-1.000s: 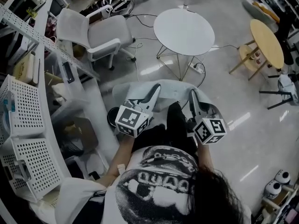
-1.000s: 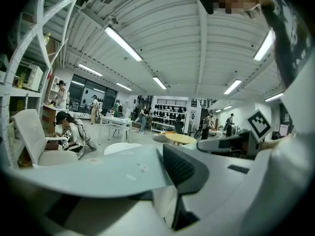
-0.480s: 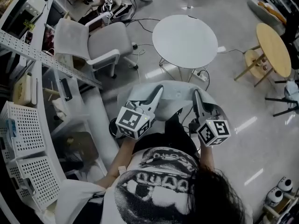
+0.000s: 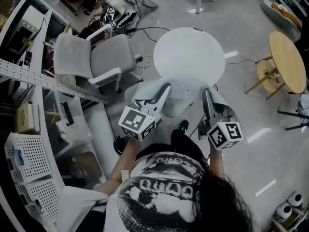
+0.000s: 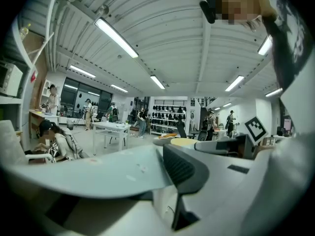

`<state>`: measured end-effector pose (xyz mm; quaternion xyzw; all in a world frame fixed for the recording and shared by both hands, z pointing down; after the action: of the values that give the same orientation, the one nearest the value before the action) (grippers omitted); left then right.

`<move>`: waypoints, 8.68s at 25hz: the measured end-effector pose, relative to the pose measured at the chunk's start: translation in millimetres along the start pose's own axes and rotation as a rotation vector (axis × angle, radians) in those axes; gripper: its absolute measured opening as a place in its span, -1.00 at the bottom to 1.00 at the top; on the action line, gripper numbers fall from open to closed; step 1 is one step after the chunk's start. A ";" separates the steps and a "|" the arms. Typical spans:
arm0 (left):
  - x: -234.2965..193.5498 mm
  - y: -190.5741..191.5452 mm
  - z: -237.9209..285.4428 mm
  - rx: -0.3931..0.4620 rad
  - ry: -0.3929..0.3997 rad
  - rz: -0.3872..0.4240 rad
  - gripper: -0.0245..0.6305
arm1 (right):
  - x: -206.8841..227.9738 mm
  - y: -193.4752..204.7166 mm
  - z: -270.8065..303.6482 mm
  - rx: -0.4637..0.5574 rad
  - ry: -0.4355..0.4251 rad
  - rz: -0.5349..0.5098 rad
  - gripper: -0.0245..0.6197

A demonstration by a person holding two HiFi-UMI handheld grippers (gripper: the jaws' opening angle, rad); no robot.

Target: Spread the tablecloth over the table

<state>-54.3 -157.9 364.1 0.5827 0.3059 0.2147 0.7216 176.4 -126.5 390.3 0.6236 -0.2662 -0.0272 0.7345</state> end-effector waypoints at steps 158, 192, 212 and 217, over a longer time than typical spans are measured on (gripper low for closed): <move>-78.2 276.0 115.2 -0.473 -0.067 -0.506 -0.70 | 153.8 248.7 31.8 -0.442 0.121 0.644 -0.85; -72.7 251.0 55.0 -0.552 -0.032 -0.372 -0.57 | 123.4 231.9 -16.7 -0.527 0.129 0.460 -0.66; -92.7 205.6 -94.1 -0.405 -0.073 -0.345 -0.57 | -37.0 205.9 47.2 -0.469 -0.172 0.219 -0.65; -88.6 211.5 -135.3 -0.386 -0.087 -0.344 -0.57 | -81.9 197.8 44.7 -0.473 -0.219 0.130 -0.77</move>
<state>-201.9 -72.6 568.6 0.3824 0.3227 0.1180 0.8577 29.5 -92.7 548.7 0.4095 -0.3698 -0.1090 0.8268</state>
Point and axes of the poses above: the fingertips, and each gripper's own axes: z forward along the fingers, x to its right, y out of its underside, the point moved 8 cm from there along -z, backward along the fingers, and after that the axes turned 5 degrees about -z, right-handed, at the moved point
